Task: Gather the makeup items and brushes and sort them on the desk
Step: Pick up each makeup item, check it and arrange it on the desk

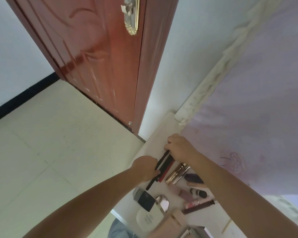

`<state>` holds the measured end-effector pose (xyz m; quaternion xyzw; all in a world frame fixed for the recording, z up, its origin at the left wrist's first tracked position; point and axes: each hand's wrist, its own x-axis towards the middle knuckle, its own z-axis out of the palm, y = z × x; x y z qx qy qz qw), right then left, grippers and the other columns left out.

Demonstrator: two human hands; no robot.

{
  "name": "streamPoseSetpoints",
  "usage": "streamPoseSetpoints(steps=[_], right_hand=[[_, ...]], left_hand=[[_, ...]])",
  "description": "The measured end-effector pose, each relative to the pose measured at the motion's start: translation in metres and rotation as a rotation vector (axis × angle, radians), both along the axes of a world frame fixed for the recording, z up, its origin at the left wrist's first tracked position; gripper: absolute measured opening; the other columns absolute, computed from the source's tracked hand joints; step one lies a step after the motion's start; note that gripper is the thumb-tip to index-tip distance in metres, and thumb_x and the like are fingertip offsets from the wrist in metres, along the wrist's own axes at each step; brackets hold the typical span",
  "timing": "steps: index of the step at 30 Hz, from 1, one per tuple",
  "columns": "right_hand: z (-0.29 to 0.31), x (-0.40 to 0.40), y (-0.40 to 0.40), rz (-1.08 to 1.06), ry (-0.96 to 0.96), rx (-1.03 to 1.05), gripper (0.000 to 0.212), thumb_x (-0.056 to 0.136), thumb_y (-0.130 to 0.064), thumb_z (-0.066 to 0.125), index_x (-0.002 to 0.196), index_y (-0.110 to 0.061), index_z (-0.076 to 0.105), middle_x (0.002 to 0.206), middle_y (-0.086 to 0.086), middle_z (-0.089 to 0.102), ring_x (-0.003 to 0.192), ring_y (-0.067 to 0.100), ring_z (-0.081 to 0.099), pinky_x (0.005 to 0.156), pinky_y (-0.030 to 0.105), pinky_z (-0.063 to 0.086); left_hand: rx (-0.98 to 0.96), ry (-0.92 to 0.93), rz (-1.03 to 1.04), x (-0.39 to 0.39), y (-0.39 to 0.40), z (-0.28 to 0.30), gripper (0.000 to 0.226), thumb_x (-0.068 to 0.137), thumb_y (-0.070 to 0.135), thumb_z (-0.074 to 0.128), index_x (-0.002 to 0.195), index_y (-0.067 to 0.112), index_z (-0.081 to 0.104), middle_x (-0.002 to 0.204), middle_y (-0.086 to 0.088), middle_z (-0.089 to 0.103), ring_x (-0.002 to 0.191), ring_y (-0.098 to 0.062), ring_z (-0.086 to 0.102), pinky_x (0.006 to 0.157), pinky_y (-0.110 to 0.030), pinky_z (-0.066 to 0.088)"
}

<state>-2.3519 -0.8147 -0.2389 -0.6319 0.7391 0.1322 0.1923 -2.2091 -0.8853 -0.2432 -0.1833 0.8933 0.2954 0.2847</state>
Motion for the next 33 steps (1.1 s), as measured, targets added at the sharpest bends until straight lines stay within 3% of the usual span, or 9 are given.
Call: streamPoseSetpoints(steps=[3, 6, 15, 19, 24, 27, 29, 32, 33], right_hand=[[0.000, -0.002, 0.009, -0.041, -0.028, -0.017, 0.032, 0.079, 0.004, 0.055, 0.107, -0.006, 0.065, 0.099, 0.013, 0.058, 0.103, 0.027, 0.049, 0.073, 0.029, 0.032], [0.010, -0.001, 0.019, -0.088, -0.025, 0.020, 0.036, 0.089, -0.002, 0.043, 0.122, -0.009, 0.056, 0.117, 0.010, 0.052, 0.114, 0.023, 0.041, 0.085, 0.031, 0.036], [0.068, 0.001, 0.102, -0.353, -0.084, -0.219, 0.031, 0.093, -0.013, 0.042, 0.118, -0.008, 0.059, 0.122, 0.009, 0.056, 0.117, 0.024, 0.045, 0.098, 0.036, 0.039], [0.091, 0.010, 0.190, -0.670, -0.020, -0.292, 0.032, 0.095, -0.017, 0.038, 0.120, -0.012, 0.057, 0.125, 0.003, 0.055, 0.121, 0.018, 0.044, 0.101, 0.024, 0.031], [0.088, 0.030, 0.307, -1.110, 0.001, -0.239, 0.031, 0.094, -0.018, 0.041, 0.121, -0.016, 0.057, 0.126, 0.002, 0.055, 0.122, 0.017, 0.045, 0.100, 0.025, 0.035], [0.076, 0.045, 0.360, -1.408, 0.014, -0.206, 0.030, 0.093, -0.017, 0.042, 0.118, -0.012, 0.058, 0.124, 0.007, 0.056, 0.120, 0.020, 0.047, 0.097, 0.025, 0.034], [0.065, 0.052, 0.387, -1.566, 0.011, -0.187, 0.029, 0.092, -0.017, 0.043, 0.115, -0.010, 0.059, 0.122, 0.009, 0.057, 0.118, 0.021, 0.049, 0.096, 0.025, 0.035], [0.047, 0.059, 0.406, -1.702, -0.098, -0.128, 0.029, 0.092, -0.023, 0.043, 0.115, -0.011, 0.057, 0.120, 0.010, 0.059, 0.112, 0.024, 0.054, 0.090, 0.030, 0.041], [0.042, 0.059, 0.407, -1.720, -0.126, -0.115, 0.029, 0.092, -0.024, 0.043, 0.115, -0.011, 0.056, 0.119, 0.011, 0.059, 0.111, 0.025, 0.055, 0.088, 0.030, 0.042]], left_hand=[[-0.027, 0.014, -0.024, 0.001, 0.004, -0.001, 0.028, 0.097, 0.033, 0.038, 0.099, 0.010, 0.054, 0.090, -0.004, 0.049, 0.088, -0.019, 0.053, 0.078, -0.021, 0.037], [-0.114, 0.032, -0.046, 0.003, 0.000, 0.006, 0.033, 0.098, 0.031, 0.033, 0.114, 0.008, 0.050, 0.112, -0.008, 0.055, 0.104, -0.022, 0.054, 0.086, -0.026, 0.042], [-0.429, 0.237, -0.299, -0.019, -0.004, 0.061, 0.035, 0.097, 0.025, 0.034, 0.127, 0.010, 0.044, 0.126, -0.008, 0.048, 0.118, -0.024, 0.046, 0.096, -0.034, 0.042], [-0.461, 0.414, -0.533, -0.052, 0.047, 0.099, 0.038, 0.096, 0.021, 0.035, 0.132, 0.011, 0.040, 0.135, -0.007, 0.043, 0.124, -0.025, 0.040, 0.100, -0.034, 0.038], [-0.362, 0.591, -0.764, -0.089, 0.145, 0.120, 0.044, 0.096, 0.023, 0.031, 0.138, 0.008, 0.035, 0.146, -0.011, 0.034, 0.133, -0.025, 0.034, 0.108, -0.035, 0.030], [-0.266, 0.695, -0.924, -0.100, 0.203, 0.114, 0.047, 0.077, 0.027, 0.033, 0.097, 0.005, 0.069, 0.105, -0.015, 0.068, 0.094, -0.027, 0.068, 0.075, -0.033, 0.055], [-0.278, 0.737, -0.953, -0.106, 0.233, 0.104, 0.039, 0.073, 0.025, 0.037, 0.083, 0.011, 0.072, 0.092, -0.008, 0.072, 0.082, -0.022, 0.071, 0.064, -0.026, 0.056], [-0.161, 0.704, -0.957, -0.108, 0.270, 0.084, 0.031, 0.086, 0.011, 0.051, 0.114, 0.000, 0.060, 0.125, -0.018, 0.057, 0.117, -0.030, 0.055, 0.096, -0.036, 0.046], [-0.164, 0.670, -0.944, -0.107, 0.278, 0.082, 0.034, 0.084, 0.012, 0.059, 0.115, 0.001, 0.059, 0.126, -0.018, 0.056, 0.119, -0.029, 0.054, 0.096, -0.036, 0.045]])
